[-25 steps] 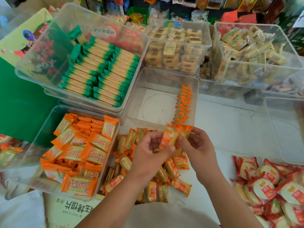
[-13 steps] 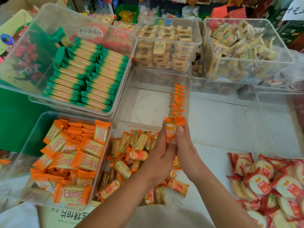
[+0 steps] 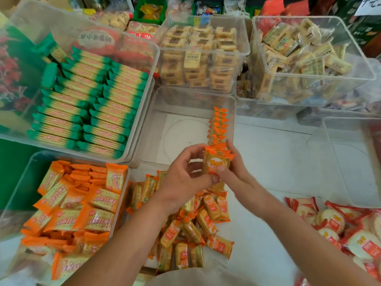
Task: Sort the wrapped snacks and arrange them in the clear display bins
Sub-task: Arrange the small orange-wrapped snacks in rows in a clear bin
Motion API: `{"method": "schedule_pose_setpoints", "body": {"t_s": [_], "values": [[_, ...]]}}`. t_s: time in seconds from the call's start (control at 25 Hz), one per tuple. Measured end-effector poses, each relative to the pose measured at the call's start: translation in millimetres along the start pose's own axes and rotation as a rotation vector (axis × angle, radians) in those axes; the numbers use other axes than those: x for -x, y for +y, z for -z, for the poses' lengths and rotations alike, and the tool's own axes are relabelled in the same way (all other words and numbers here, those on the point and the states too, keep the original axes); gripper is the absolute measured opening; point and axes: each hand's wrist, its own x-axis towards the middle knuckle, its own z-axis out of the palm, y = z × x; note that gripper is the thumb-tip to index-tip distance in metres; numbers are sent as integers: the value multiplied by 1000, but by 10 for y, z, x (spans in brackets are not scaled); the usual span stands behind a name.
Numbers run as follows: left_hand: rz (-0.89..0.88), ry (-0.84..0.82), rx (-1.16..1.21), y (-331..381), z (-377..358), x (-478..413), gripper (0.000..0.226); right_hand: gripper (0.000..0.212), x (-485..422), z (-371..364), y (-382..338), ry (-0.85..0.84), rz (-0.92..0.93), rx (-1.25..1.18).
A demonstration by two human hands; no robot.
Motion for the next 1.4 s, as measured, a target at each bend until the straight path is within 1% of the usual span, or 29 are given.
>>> {"method": "schedule_pose_setpoints", "body": {"t_s": [0.08,0.12,0.2,0.28,0.36,0.4,0.44,0.56,0.6,0.68,0.76,0.84,0.92,1.0,1.12,1.16,1.2,1.24,1.28,1.4], "values": [[-30,-6,-69,30,92,-208,76,99,-223,295,-116,-30,-34,62],[-45,-12,-107,47,122,-312,80,104,-368,441,-188,-59,-54,146],[-76,-23,-171,95,161,-528,89,108,-669,662,-361,-132,-53,352],[-94,-41,-236,161,203,-763,94,98,-998,796,-494,-188,-36,573],[-83,-83,-306,195,278,-1006,94,84,-1305,855,-579,-182,-6,742],[-60,-85,-323,198,313,-1126,93,82,-1461,873,-585,-145,4,793],[-23,-44,-323,179,341,-1229,90,84,-1620,891,-546,-98,11,836],[102,244,-327,-15,427,-1476,73,88,-2095,896,-212,-16,121,1029],[143,299,-329,-99,452,-1533,68,88,-2232,885,-64,-8,152,1094],[216,323,-330,-271,505,-1643,61,85,-2453,854,165,8,200,1213],[265,308,-354,-418,546,-1747,58,79,-2586,832,320,12,204,1328],[298,288,-407,-557,563,-1864,57,77,-2662,835,423,4,192,1487],[322,235,-488,-679,537,-1984,59,78,-2710,833,493,-17,140,1611],[329,186,-584,-762,482,-2111,61,80,-2749,805,527,-25,85,1673],[314,144,-651,-778,410,-2292,68,83,-2731,791,461,-19,94,1681],[290,129,-653,-788,395,-2361,65,86,-2698,826,402,-17,102,1633],[254,120,-651,-816,379,-2429,56,89,-2645,881,340,-12,104,1567],[223,126,-639,-873,371,-2491,47,87,-2586,942,279,3,112,1504],[201,142,-623,-938,357,-2550,41,79,-2529,1011,240,30,132,1468],[136,185,-615,-1047,291,-2646,37,55,-2367,1180,254,160,245,1398]]}}
